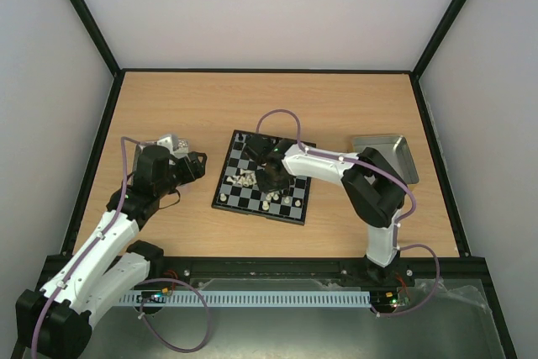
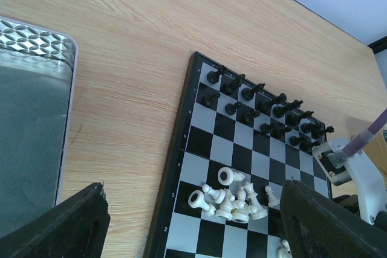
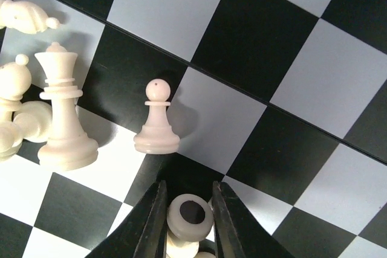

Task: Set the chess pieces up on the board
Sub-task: Pick up the chess piece from the chessboard.

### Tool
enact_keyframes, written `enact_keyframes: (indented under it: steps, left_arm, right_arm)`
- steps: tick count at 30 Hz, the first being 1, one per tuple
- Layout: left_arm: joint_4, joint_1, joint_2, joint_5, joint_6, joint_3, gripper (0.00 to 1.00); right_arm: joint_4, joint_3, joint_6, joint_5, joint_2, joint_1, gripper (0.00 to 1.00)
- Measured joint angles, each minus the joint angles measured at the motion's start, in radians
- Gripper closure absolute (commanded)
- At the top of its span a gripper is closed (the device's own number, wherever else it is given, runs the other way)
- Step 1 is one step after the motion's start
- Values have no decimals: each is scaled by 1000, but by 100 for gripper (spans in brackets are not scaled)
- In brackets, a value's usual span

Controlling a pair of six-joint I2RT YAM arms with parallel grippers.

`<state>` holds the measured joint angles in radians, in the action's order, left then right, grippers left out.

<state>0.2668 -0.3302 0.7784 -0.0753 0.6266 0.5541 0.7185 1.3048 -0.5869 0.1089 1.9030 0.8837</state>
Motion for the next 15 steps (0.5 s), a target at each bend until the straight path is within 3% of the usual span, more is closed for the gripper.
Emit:
enact_keyframes:
  steps: [15]
  left_arm:
    - [-13, 0, 0, -8, 0, 0, 21]
  right_arm:
    - [-129, -60, -35, -108, -65, -10, 84]
